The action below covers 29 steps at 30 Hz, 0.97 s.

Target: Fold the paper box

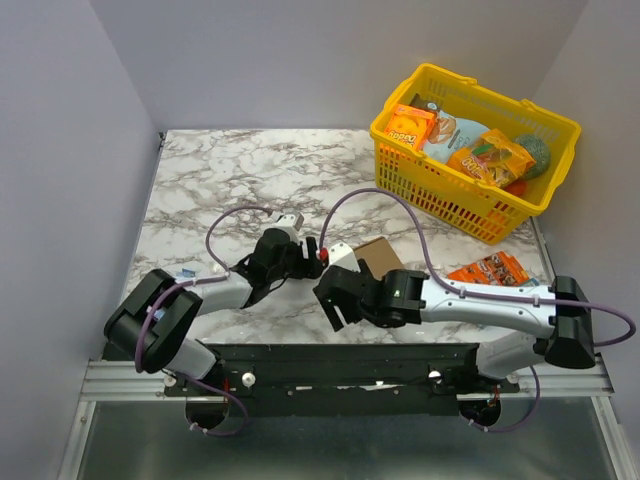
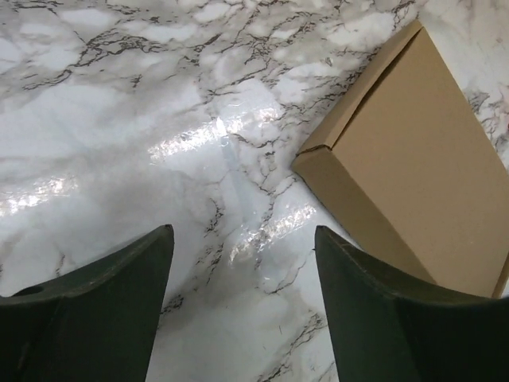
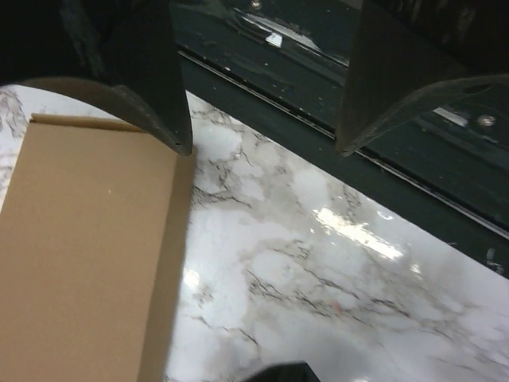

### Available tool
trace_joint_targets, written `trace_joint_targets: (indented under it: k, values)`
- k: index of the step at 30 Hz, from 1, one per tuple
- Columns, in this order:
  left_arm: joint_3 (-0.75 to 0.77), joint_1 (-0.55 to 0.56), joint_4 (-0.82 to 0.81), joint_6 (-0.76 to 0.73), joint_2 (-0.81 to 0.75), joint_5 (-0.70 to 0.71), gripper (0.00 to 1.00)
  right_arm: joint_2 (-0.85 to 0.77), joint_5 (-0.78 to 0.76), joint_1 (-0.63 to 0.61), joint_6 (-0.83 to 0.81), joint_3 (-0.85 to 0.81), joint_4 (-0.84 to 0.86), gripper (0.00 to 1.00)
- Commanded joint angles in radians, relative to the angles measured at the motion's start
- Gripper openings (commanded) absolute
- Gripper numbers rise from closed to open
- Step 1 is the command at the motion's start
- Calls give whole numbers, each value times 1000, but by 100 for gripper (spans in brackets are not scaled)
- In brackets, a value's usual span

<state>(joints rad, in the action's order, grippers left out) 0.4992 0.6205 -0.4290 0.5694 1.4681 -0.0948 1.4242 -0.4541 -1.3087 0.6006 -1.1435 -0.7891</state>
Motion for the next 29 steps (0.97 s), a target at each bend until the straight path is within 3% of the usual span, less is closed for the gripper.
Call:
trace_joint_targets:
  k: [1,7,15,18,22,29]
  values:
    - [24,-18,52,-29,-95,87,88,-86,96,104,-65,34,218,89]
    - [21,-117,128,-14,-259,130,99,-275,348,454,-163,254,515,97]
    - [85,-337,376,-35,-491,96,99,-520,632,998,-289,384,625,100]
    - [116,-341,427,-39,-545,102,99,-567,649,1078,-340,392,636,100]
    - [170,-341,542,-29,-574,161,99,-616,598,1097,-387,401,636,100]
    - [206,-341,592,-34,-586,172,99,-659,508,1097,-436,412,636,100]
